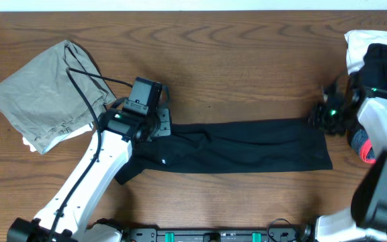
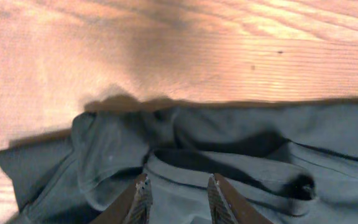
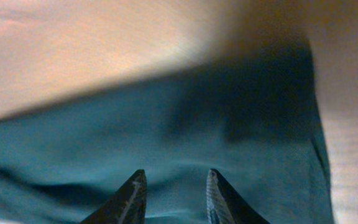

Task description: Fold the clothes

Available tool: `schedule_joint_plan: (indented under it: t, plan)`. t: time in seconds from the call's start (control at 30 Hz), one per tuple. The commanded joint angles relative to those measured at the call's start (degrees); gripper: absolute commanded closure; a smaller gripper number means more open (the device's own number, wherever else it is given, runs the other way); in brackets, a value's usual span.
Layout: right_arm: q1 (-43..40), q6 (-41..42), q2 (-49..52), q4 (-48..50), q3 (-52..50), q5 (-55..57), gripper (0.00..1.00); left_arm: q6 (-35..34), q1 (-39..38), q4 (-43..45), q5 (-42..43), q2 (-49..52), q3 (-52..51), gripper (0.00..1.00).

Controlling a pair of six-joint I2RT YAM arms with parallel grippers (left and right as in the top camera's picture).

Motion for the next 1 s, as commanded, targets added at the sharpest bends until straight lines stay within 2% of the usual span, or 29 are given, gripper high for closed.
schedule_joint_plan:
  t: [0.0, 0.27, 0.57, 0.73, 0.97]
  plan:
    - [4.28, -9.22, -7.74, 0.31, 3.06, -17.03, 0.67, -1.36, 0.44, -1.07, 0.92, 2.49, 0.04, 0.67]
    - [19.47, -10.80, -9.20, 1.88, 2.67, -34.10, 0.65, -3.28, 0.46, -1.44, 0.90, 11.26, -2.82, 0.67]
    - [34.71, -10.71, -3.17, 6.95, 2.67, -34.27, 0.64, -3.30, 0.46, -1.42, -0.61, 19.39, -2.82, 0.67]
    - [38.99, -9.07, 2.32, 9.05, 2.67, -34.29, 0.67, -3.30, 0.46, -1.42, -0.59, 21.79, -2.82, 0.67]
    - [42.93, -6.69, 8.20, 12.41, 2.67, -34.77, 0.67, -3.30, 0.46, -1.18, -0.59, 21.81, -2.82, 0.67]
